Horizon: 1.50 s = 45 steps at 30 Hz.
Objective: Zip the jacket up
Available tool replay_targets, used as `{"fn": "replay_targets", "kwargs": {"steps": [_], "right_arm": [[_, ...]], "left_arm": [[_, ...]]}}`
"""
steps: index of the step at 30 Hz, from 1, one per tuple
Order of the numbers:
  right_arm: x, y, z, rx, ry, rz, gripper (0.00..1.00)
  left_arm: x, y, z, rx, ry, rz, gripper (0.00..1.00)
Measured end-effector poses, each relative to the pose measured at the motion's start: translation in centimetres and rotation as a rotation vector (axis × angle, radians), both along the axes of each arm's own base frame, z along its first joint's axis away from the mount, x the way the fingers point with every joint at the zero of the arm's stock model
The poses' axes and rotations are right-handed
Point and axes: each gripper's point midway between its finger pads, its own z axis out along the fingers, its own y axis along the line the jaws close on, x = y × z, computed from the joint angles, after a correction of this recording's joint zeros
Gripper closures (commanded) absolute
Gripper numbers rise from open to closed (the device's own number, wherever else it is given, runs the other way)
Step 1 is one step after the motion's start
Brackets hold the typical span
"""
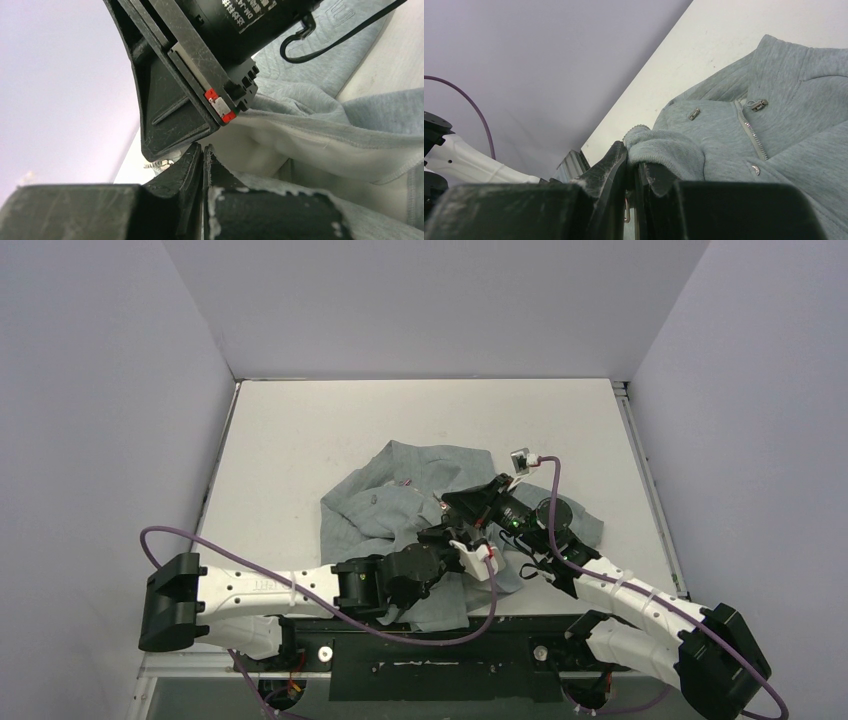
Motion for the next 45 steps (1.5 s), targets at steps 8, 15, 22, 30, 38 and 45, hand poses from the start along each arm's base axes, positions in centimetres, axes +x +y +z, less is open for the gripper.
{"fn": "replay_targets", "kwargs": {"steps": [8,15,22,30,38,45], "right_arm": [[0.0,0.0,0.0,0.0,0.001,0.0,1.0],[0.2,-0.2,0.1,0.007,0.008,-0.011,1.0],[0.2,-0.2,0.1,0.008,0.009,-0.011,1.0],[0.2,-0.2,0.1,0.009,0.009,-0.01,1.0],[0.2,-0.1,0.1,0.01,0.012,-0.01,1.0],[0.2,-0.1,0.1,0.011,0.011,-0.01,1.0]], "left_arm": [[0.0,-0.2,0.0,-0.052,0.072,-0.03,1.0],[1.9,1.3,1.4,-0.164,0.146,-0.01,1.0],[2.6,2.0,2.8,-0.255,0.189,-0.021,1.0],[2.7,2.1,3.3,-0.298,0.217,-0.038,0.77],[0.5,2.2,3.3,-0.202,0.146,-0.114,0.48],[-2.6,1.4,0.2,-0.003,0.054,-0.142,0.46]]}}
